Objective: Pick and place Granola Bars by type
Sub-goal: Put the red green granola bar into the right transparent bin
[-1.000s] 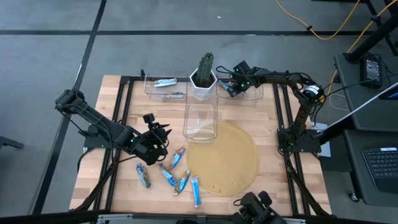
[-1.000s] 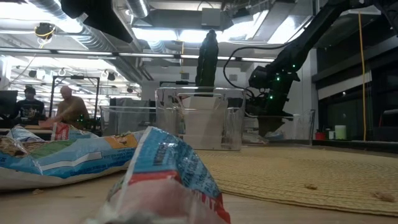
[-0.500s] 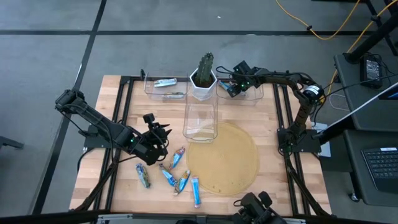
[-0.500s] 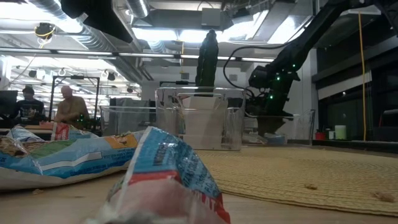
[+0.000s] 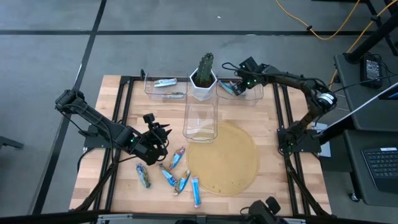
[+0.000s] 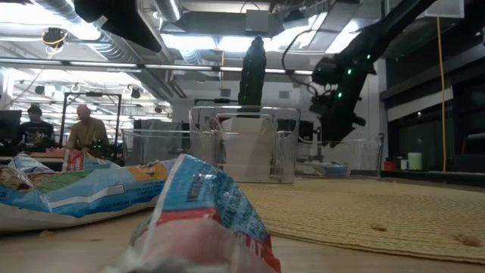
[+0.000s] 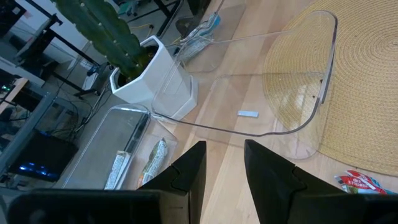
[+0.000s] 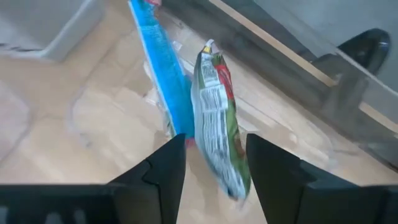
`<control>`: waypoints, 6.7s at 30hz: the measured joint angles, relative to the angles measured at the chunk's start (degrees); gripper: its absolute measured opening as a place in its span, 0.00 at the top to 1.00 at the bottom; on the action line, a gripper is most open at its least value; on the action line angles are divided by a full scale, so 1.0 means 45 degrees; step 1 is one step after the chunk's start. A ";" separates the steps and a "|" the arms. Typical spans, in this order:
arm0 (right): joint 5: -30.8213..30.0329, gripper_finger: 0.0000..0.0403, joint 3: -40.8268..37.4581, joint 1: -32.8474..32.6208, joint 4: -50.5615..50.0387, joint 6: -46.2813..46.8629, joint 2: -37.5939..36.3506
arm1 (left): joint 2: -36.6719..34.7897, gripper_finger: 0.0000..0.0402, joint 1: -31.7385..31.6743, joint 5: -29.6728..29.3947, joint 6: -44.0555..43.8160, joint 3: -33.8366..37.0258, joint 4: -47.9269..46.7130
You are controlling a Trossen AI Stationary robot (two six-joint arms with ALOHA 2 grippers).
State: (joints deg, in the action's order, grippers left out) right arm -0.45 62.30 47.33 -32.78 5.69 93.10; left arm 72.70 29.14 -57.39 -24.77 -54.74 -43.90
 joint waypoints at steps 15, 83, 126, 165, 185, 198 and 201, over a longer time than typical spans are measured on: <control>-0.1001 0.58 0.0005 -0.2421 -0.2297 -0.0081 -0.3879 | -0.0004 0.75 0.0001 0.0017 -0.0130 0.0000 0.0000; -0.5785 0.58 -0.4595 -1.8242 0.5698 -0.1039 -0.7160 | 0.0947 0.75 0.0001 0.3456 -0.0833 -0.0004 -0.0002; -0.6251 0.58 -0.4585 -1.8233 0.6383 -0.1470 -0.7160 | 0.3882 0.39 -0.1442 1.0648 0.0209 -0.0005 0.0221; -0.6343 0.58 -0.4580 -1.8223 0.7050 -0.2427 -0.6432 | 0.5557 0.41 -0.1417 1.0981 0.0670 -0.0019 0.2516; -0.6334 0.58 -0.4580 -1.8223 0.7034 -0.2427 -0.6437 | 0.5347 0.91 -0.1417 1.0756 0.0772 -0.0010 0.2022; -0.6330 0.58 -0.4580 -1.8223 0.7009 -0.2391 -0.6437 | 0.4003 0.96 -0.1417 0.9515 0.0683 -0.0005 0.1366; -0.6334 0.58 -0.4580 -1.8218 0.7015 -0.2329 -0.6437 | 0.3823 0.96 -0.1417 0.9238 0.0774 -0.0005 0.1359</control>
State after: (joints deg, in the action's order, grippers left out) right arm -28.95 41.69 -34.66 -1.21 -4.79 64.14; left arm 89.90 22.76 -15.81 -21.29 -54.76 -37.79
